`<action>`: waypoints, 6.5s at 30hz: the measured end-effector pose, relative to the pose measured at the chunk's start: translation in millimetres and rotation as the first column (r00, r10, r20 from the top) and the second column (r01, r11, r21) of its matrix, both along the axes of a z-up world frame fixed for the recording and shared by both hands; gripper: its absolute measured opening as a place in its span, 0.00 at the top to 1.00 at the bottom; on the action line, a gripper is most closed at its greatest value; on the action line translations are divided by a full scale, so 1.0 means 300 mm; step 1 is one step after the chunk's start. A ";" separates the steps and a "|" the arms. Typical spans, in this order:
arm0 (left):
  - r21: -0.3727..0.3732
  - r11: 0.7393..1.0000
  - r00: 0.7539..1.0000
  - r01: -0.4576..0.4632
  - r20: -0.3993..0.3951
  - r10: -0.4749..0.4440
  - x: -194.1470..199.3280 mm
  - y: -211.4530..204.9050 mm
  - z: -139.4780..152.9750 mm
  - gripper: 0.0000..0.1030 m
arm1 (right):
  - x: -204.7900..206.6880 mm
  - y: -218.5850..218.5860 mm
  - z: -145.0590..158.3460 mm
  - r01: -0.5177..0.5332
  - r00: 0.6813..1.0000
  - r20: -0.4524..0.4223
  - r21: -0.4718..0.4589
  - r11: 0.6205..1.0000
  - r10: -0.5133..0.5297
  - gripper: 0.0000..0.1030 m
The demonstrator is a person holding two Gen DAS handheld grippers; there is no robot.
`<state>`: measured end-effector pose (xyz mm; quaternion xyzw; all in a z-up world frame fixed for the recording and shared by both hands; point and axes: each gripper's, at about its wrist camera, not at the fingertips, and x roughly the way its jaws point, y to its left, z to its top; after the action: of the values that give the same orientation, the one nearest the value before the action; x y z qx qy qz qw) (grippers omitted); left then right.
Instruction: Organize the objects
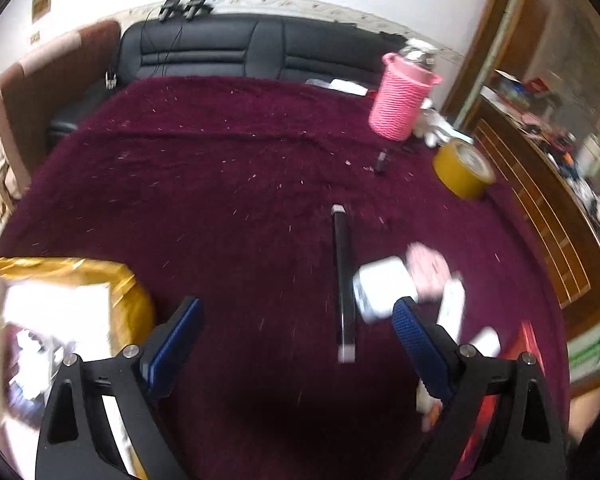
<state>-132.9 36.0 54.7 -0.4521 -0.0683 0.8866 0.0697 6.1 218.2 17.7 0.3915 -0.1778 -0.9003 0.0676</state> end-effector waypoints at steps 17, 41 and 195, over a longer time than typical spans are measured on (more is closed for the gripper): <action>-0.202 0.979 0.999 0.016 0.052 -0.005 -0.254 0.157 -0.209 0.33 | -0.023 0.073 -0.041 0.022 0.997 -0.067 -0.067 0.998 -0.026 0.41; 0.095 0.984 0.989 0.149 -0.024 -0.148 0.347 -0.060 0.027 0.86 | -0.090 -0.013 0.066 -0.069 0.997 -0.049 -0.039 0.997 0.067 0.41; 0.154 0.987 0.999 0.049 -0.028 -0.045 0.613 -0.715 0.050 0.24 | -0.078 -0.647 0.141 -0.364 0.931 -0.066 -0.264 0.893 0.360 0.26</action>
<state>50.9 -178.4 69.8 -0.4358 -0.1251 0.8823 0.1263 -17.3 24.2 60.0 0.3979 -0.2230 -0.8420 0.2881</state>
